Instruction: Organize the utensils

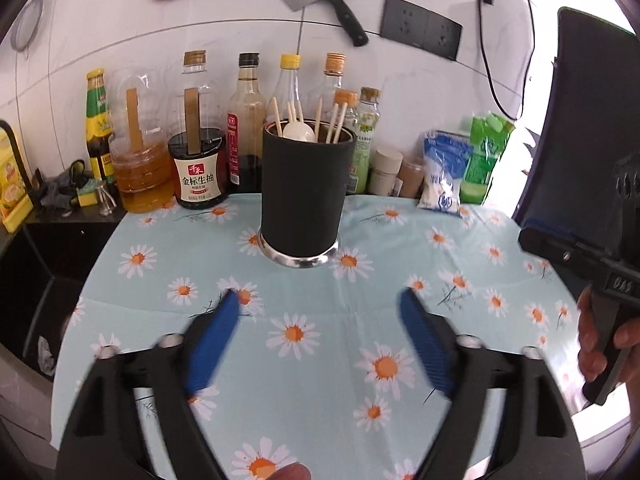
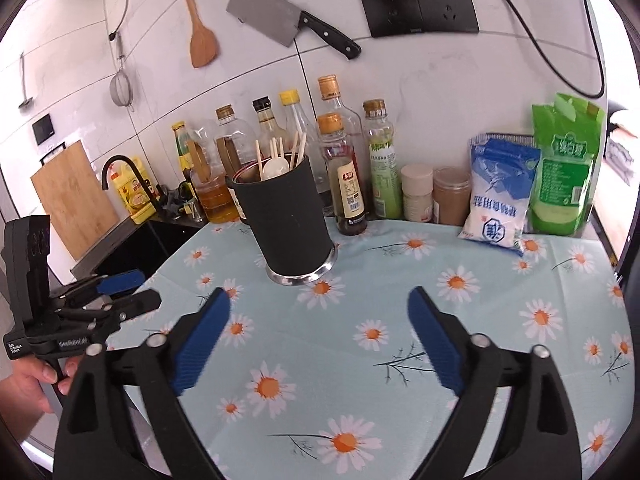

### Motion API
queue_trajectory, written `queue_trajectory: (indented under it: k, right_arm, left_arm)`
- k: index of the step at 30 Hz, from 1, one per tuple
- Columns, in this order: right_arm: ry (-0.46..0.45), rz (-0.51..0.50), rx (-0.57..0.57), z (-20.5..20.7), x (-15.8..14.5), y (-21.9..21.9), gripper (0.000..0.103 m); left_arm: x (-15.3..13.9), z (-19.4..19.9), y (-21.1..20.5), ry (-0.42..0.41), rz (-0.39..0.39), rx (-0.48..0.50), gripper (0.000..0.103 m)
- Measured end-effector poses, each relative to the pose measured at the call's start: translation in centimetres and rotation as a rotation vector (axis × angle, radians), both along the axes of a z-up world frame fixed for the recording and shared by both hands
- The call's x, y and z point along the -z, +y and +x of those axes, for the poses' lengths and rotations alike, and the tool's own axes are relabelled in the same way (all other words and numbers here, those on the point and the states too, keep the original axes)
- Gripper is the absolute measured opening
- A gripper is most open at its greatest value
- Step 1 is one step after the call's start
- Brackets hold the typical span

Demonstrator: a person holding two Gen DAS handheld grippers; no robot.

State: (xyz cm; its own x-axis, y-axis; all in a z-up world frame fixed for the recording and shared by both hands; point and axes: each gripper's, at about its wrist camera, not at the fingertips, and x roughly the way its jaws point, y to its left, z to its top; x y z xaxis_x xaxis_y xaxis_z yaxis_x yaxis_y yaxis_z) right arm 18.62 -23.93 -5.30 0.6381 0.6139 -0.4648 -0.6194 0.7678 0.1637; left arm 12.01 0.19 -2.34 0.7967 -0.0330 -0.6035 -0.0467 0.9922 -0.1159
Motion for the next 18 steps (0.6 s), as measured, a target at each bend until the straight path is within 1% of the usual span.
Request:
queue_trajectory:
  k: [1, 2, 4, 7, 9, 11, 15, 18]
  right_arm:
    - [-0.021, -0.006, 0.005, -0.3, 0.0, 0.0, 0.095]
    - [-0.034, -0.011, 0.008, -0.5, -0.1, 0.0, 0.096]
    - [-0.047, -0.019, 0.0, -0.8, -0.1, 0.1, 0.097]
    - [-0.056, -0.034, -0.015, -1.3, 0.3, 0.4, 0.098]
    - [-0.057, -0.051, -0.021, -1.6, 0.8, 0.7, 0.098]
    - [-0.044, -0.059, -0.025, -1.7, 1.4, 0.8, 0.098]
    - [0.012, -0.061, -0.03, -1.6, 2.6, 1.0, 0.098]
    - [0.032, -0.068, -0.028, -1.8, 3.3, 1.1, 0.098]
  left_arm:
    - [0.1, -0.2, -0.1, -0.003, 0.005, -0.003, 0.095]
    - [0.3, -0.3, 0.0, -0.003, 0.003, -0.009, 0.097]
    - [0.7, -0.6, 0.1, 0.009, -0.007, -0.013, 0.097]
    - [0.9, -1.1, 0.3, 0.005, 0.012, -0.037, 0.097]
    - [1.1, -1.5, 0.5, 0.007, 0.0, -0.045, 0.097]
    - [1.2, -1.7, 0.5, 0.01, -0.007, -0.051, 0.097]
    - [1.5, -2.2, 0.3, 0.01, 0.009, -0.067, 0.097]
    - [1.8, -2.4, 0.3, 0.024, -0.002, -0.069, 0.097]
